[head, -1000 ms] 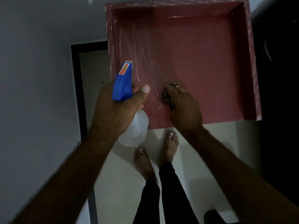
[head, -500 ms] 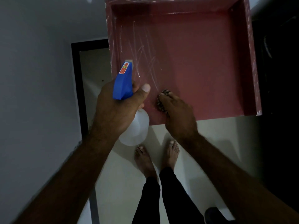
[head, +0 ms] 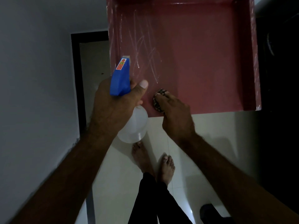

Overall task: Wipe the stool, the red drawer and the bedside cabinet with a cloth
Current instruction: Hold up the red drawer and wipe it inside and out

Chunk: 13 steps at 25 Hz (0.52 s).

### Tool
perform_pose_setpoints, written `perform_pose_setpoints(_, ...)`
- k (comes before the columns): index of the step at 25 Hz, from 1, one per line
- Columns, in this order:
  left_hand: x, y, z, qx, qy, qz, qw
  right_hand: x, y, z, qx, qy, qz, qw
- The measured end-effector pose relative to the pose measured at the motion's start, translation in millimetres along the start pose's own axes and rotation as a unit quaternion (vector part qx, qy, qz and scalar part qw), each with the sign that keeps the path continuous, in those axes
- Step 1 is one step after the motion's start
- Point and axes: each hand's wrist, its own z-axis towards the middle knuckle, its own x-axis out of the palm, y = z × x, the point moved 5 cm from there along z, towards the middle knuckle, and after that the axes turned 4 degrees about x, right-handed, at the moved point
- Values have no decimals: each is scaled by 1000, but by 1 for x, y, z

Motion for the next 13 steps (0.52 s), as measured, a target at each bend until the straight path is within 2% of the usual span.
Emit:
perform_pose_setpoints(3,-2,0,-8,3,-4,14,1000,7,5,-8,-69,39,-7,997)
perform_pose_setpoints(8,-10,5,-22,6,-23,7,1000,-13,-19,-9,55,-18,-10,998)
perform_pose_setpoints(13,-10,8,-34,5,-27,18,999,12,19,-29,-37,13,12,999)
